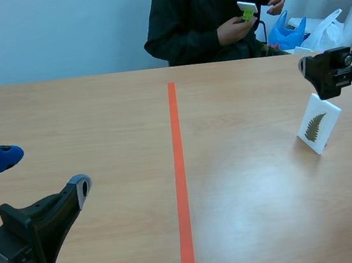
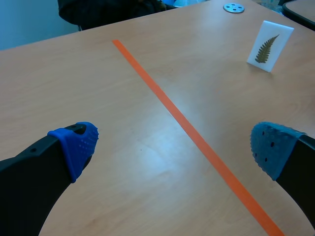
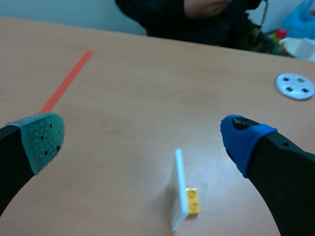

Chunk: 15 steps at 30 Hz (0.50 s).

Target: Sort the leaf by its shape. The table is split by an orange tape line. A compound leaf with several leaflets goes to the left side, a simple leaf with one blade goes to the right side. Return to the home posture when a red brick is placed on the table.

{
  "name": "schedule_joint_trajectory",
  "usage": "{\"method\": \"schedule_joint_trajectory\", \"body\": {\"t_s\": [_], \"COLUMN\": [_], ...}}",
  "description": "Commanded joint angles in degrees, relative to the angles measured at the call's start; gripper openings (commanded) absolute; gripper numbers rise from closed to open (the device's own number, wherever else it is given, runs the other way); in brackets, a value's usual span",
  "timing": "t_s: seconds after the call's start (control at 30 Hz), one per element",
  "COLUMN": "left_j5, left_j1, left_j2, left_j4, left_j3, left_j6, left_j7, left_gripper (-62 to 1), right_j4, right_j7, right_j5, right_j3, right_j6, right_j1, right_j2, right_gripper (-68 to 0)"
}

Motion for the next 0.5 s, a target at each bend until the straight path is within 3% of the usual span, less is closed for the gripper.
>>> {"method": "schedule_joint_trajectory", "body": {"t_s": [0.0,0.3,0.47], "left_j5": [-0.33,-0.33,-0.33], "left_j1": [-0.02,-0.02,-0.02], "left_j2": [0.44,0.44,0.42], "left_j4": [0.76,0.76,0.76], "left_j3": [-0.31,-0.31,-0.31], "left_j6": [-0.15,-0.17,-0.17], "left_j7": [-0.83,-0.83,-0.81], "left_gripper": [1.4,1.4,1.4], "right_j4": [3.08,21.92,29.35], "right_j7": [0.13,-2.93,-3.17], "right_j5": [1.38,2.01,2.01], "right_j3": [-0.13,-0.13,-0.13], "right_j6": [0.55,0.50,0.52], "right_j1": [-1.90,-17.25,-24.96], "right_j2": [0.76,0.37,-1.81], "right_gripper": [0.4,0.4,0.4]}}
